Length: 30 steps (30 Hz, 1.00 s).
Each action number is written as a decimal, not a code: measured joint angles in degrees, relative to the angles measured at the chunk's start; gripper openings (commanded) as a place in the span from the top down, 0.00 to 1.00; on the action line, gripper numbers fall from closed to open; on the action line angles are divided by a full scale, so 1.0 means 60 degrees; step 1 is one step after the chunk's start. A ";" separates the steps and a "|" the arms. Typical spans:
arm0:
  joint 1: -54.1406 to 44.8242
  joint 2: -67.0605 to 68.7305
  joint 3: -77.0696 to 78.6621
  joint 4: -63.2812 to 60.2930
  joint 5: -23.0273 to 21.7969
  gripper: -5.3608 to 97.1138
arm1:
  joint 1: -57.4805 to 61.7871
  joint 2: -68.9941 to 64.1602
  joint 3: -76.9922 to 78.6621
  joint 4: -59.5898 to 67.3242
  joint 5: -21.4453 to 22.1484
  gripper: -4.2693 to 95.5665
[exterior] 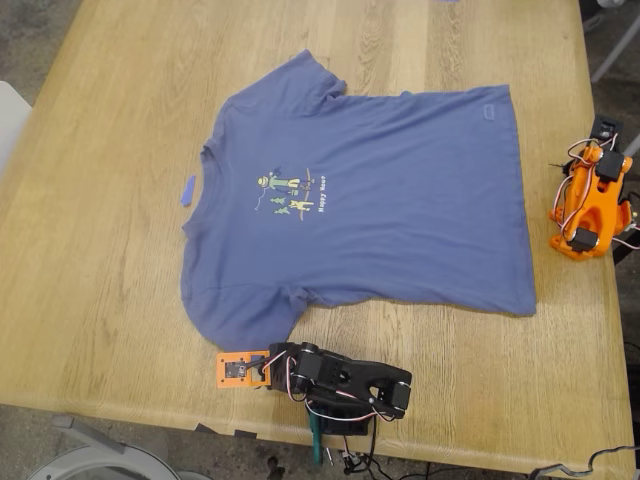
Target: Fold a T-shirt
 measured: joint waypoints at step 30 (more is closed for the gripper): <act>0.0615 0.0000 0.0000 -0.1479 0.0850 0.94 | 0.1553 -0.0103 0.0029 -0.2915 -0.1055 0.90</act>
